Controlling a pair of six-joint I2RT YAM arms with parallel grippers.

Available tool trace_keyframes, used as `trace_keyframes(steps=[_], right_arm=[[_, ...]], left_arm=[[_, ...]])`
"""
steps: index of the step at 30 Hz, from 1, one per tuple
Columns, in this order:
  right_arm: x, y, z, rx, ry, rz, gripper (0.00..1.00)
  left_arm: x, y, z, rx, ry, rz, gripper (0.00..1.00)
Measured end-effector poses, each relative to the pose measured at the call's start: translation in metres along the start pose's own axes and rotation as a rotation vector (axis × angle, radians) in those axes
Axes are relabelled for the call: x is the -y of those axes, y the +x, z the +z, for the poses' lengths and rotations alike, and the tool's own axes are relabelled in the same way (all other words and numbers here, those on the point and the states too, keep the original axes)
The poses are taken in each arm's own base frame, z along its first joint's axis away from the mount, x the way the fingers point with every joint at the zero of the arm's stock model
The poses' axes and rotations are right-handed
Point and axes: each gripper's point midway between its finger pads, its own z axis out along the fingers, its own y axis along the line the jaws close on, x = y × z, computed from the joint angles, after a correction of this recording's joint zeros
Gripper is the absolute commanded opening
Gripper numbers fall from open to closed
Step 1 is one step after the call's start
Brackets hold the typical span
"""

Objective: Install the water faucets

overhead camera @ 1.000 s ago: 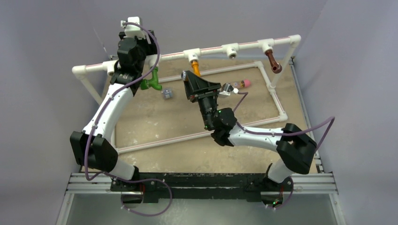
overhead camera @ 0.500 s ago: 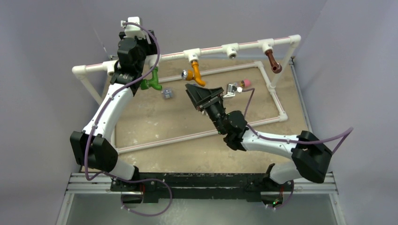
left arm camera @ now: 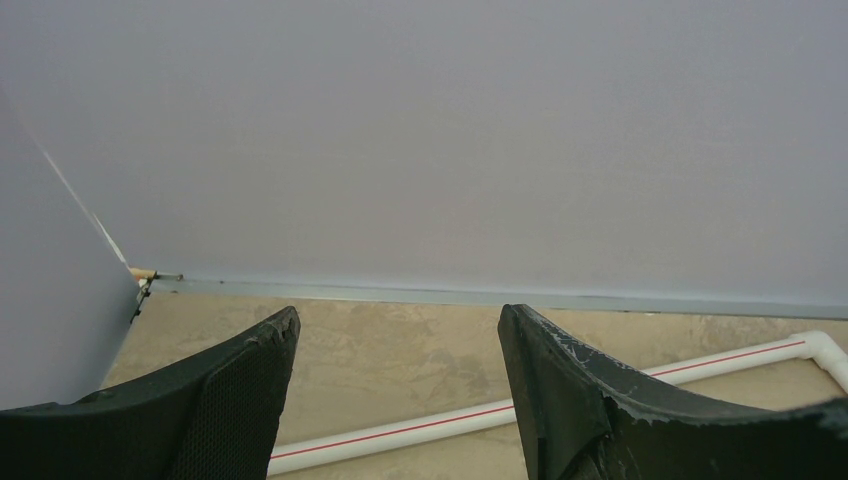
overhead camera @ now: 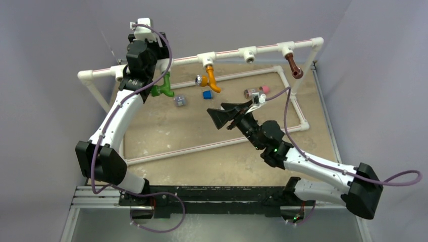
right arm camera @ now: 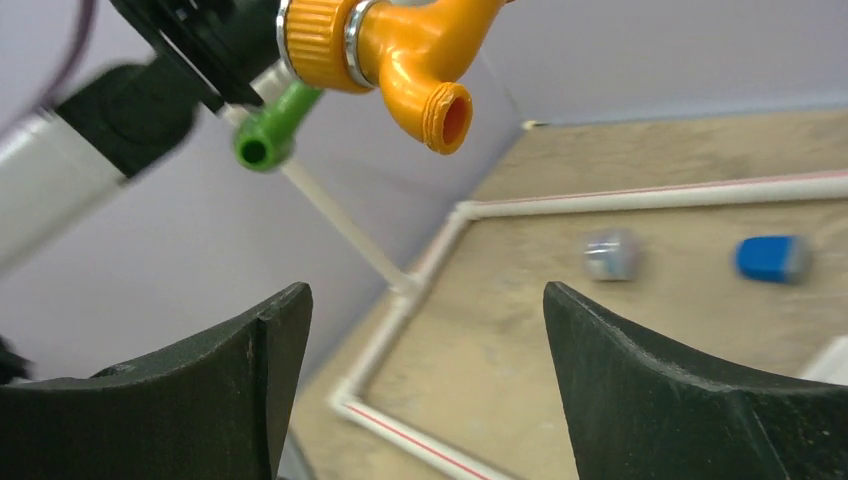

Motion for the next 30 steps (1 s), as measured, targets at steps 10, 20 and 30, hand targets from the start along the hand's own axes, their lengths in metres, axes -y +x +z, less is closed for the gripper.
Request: trace_keyframes(steps=[10,20,30], right_arm=[[0.013,-0.042,-0.007,-0.046,0.047,-0.78,0.86],[-0.017,-0.064,0.004,-0.046,-0.015,-1.362,0.89],[-0.018,-0.037,0.029,-0.066,-0.016,-1.693,0.89]], left_arm=[[0.0,0.0,0.0,0.0,0.0,0.0,0.72],[0.0,0.0,0.0,0.0,0.0,0.0,0.72],[0.0,0.0,0.0,0.0,0.001,0.0,0.73]])
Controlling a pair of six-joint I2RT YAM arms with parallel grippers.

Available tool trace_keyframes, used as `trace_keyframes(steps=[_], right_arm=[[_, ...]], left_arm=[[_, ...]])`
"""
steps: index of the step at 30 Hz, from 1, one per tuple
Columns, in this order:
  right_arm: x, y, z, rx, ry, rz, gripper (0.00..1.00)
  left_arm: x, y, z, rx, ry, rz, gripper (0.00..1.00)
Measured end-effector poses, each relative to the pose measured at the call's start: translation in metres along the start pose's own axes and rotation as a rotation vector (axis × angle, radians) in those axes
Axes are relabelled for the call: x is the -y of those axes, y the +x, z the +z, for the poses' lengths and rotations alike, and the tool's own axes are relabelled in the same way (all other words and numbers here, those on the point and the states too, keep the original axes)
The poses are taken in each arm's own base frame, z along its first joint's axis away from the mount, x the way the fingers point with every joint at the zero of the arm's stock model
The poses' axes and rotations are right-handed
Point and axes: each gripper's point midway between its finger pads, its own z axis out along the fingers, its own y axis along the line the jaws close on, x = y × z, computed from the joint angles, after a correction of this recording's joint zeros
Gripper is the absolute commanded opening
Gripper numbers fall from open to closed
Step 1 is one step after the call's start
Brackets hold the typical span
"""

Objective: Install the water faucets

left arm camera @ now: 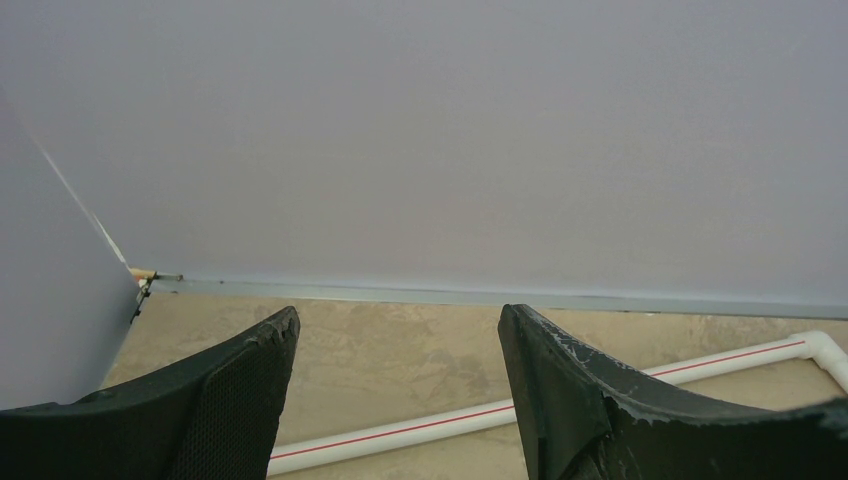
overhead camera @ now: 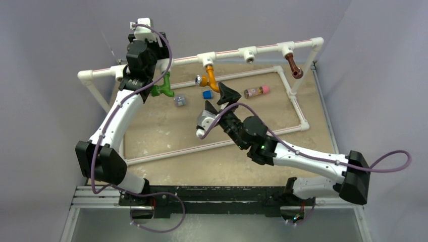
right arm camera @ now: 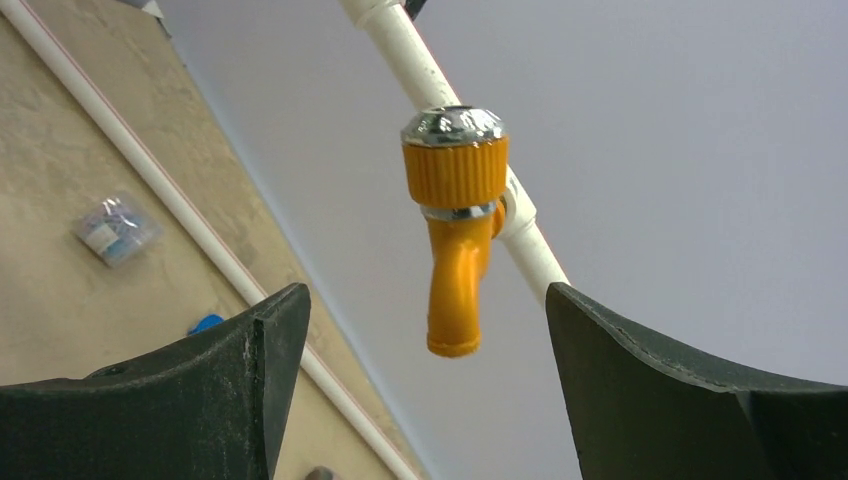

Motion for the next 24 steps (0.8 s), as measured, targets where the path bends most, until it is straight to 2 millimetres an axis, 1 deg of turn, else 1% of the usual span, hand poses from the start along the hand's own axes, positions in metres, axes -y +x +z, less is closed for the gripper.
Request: trace_keyframes(steps=[5,8,11,15,17,19,22,24], right_arm=[[-0.007,0.001,0.016,-0.028,0.068,-0.109,0.89],[-0.009,0.005,0.025,-0.06,0.117,-0.166,0.88],[-0.005,0.008,0.03,-0.09,0.168,-0.195,0.84],[0.008,0.003,0.038,-0.106,0.244,-0.196,0.8],[0.014,0.0,0.041,-0.104,0.27,-0.19,0.77],[0.016,-0.002,0.043,-0.1,0.288,-0.184,0.71],[0.016,-0.003,0.047,-0.1,0.302,-0.181,0.67],[0.014,-0.001,0.05,-0.105,0.304,-0.184,0.62]], left_arm=[[0.0,0.0,0.0,0.0,0.0,0.0,0.72],[0.0,0.0,0.0,0.0,0.0,0.0,0.72],[0.0,0.0,0.0,0.0,0.0,0.0,0.72],[0.0,0.0,0.0,0.0,0.0,0.0,0.72],[0.0,0.0,0.0,0.0,0.001,0.0,0.72],[0.0,0.0,0.0,0.0,0.001,0.0,0.72],[0.0,0.0,0.0,0.0,0.001,0.0,0.72],[0.0,0.0,0.0,0.0,0.001,0.0,0.72]])
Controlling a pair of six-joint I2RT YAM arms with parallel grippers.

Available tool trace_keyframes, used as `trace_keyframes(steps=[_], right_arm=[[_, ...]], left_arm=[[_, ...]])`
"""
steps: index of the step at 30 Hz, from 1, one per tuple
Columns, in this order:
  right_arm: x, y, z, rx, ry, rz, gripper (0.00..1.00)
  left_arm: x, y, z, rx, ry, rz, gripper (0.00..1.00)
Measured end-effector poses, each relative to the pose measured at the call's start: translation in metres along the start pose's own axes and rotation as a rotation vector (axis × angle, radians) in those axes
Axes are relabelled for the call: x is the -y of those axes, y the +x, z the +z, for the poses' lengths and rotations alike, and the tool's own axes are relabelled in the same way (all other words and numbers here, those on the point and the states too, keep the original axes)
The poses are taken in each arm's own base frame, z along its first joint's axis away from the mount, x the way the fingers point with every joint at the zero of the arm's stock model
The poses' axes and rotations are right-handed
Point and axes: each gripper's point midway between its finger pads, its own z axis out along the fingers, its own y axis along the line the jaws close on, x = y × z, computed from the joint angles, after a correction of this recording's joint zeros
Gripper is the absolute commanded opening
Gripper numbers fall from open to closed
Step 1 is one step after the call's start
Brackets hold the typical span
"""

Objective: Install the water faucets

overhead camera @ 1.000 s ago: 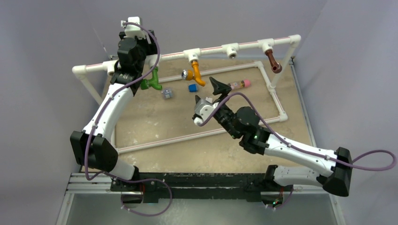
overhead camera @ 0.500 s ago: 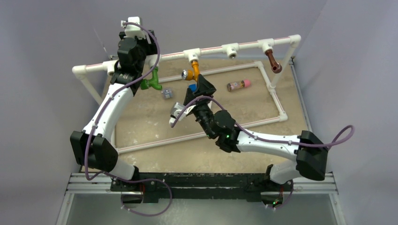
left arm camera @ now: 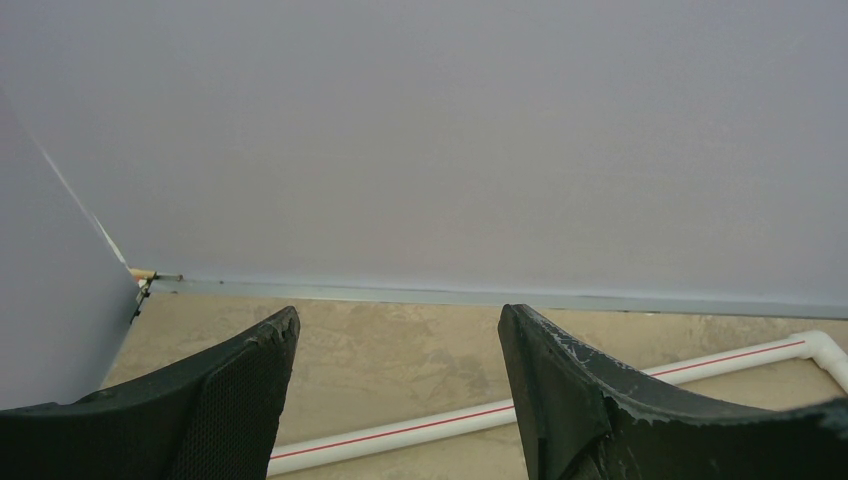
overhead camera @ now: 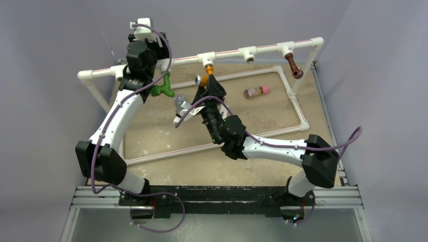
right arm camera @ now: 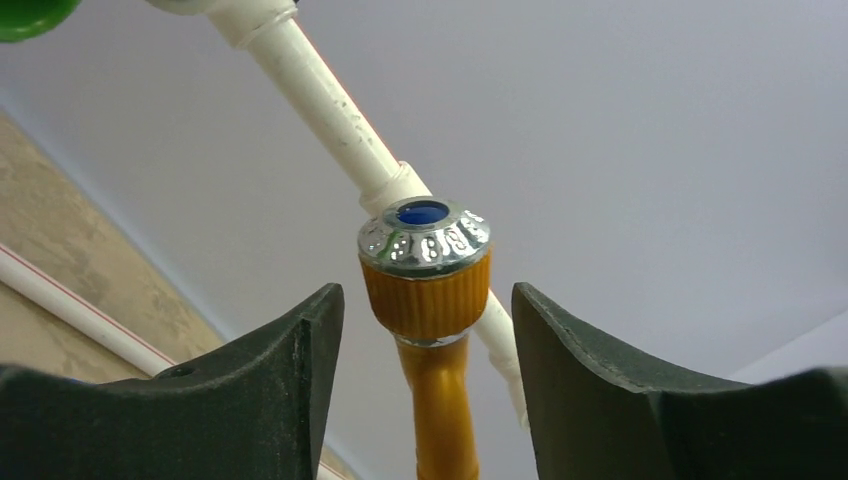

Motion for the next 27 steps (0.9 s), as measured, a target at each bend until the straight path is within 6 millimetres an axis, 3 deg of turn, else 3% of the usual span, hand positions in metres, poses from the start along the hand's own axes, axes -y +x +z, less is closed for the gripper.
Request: trace_keyframes(steps=[5,9,10,18,27], right_arm=[[-0.009,0.01,0.004,-0.032,-0.003,-0.012,0.4],[-0.002,0.014,0.007,-0.058,0.027,0.021,0.12],[-0.001,0.015,0.007,-0.061,0.031,0.026,0.0],[0.0,0.019,0.008,-0.117,0.115,0.256,0.0],[0.004,0.021,0.009,-0.175,0.296,0.851,0.0]], left_arm=[[0.0,0.0,0.0,0.0,0.0,0.0,0.73],[0.0,0.0,0.0,0.003,0.0,-0.001,0.72],[0.0,0.0,0.001,0.003,0.0,-0.001,0.72],[0.0,0.0,0.001,0.002,0.0,0.0,0.72],[-0.001,0.0,0.001,0.004,-0.003,0.0,0.72]])
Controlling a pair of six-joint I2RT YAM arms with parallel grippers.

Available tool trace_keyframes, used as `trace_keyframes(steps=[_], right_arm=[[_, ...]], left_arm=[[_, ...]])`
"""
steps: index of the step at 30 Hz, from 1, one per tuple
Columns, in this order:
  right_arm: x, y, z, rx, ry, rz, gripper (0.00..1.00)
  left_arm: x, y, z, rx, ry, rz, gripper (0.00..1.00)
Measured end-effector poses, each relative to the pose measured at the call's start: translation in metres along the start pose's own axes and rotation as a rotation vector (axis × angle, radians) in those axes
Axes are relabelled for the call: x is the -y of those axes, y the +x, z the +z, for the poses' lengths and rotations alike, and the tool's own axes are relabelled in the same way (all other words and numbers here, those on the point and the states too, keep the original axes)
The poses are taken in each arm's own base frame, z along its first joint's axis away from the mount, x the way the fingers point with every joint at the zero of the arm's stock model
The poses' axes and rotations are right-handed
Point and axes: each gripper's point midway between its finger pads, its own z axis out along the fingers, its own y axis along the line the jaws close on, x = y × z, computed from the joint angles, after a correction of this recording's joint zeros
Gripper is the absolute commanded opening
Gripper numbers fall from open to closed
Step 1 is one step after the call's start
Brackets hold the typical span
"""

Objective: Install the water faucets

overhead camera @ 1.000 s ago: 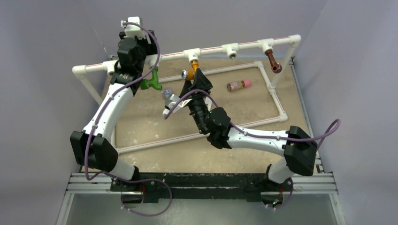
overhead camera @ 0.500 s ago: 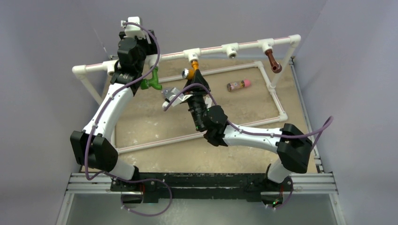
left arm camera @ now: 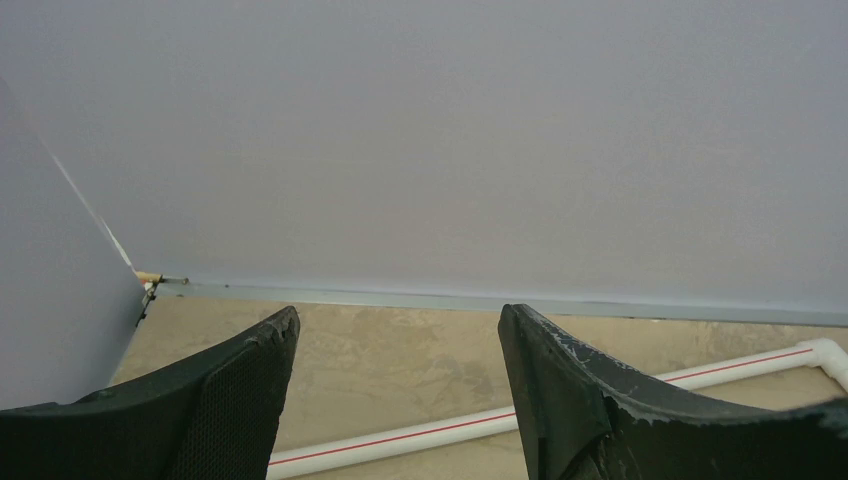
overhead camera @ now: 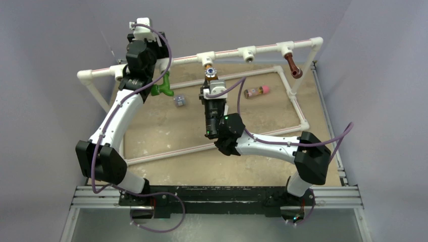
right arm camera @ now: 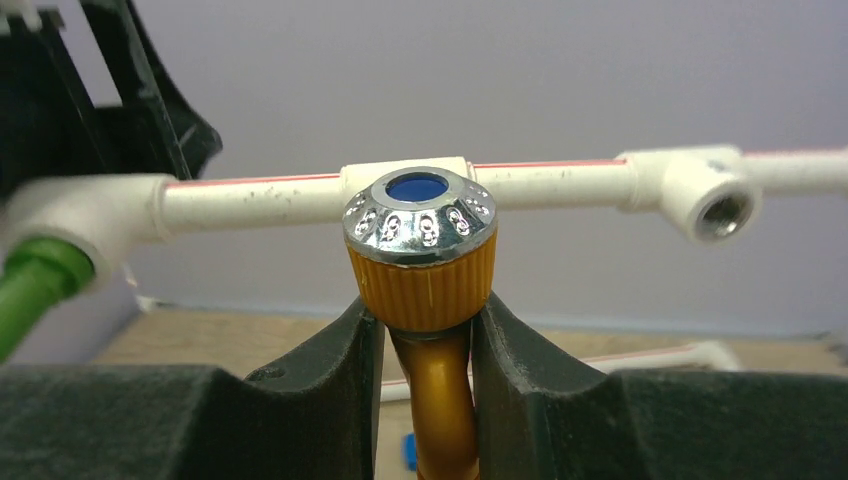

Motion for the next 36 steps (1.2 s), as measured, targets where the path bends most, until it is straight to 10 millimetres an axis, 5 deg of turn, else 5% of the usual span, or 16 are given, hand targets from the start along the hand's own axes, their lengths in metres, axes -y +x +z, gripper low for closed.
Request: trace_keyframes(steps=[13,28,36], right_arm=[[0.01,-0.002,0.006,-0.043,0.127,0.735,0.0],[0.019,0.009,0.018,-0.164,0.036,1.249,0.0],[0.041,0.016,0.026,-0.209,0.034,1.379,0.0]], left_arm=[[0.0,-0.002,0.001,0.009,0.0,-0.002,0.73],[0.002,-0.004,0.007,0.02,0.019,0.005,0.72],[0.027,-0.001,0.004,-0.006,0.174,0.024,0.65]])
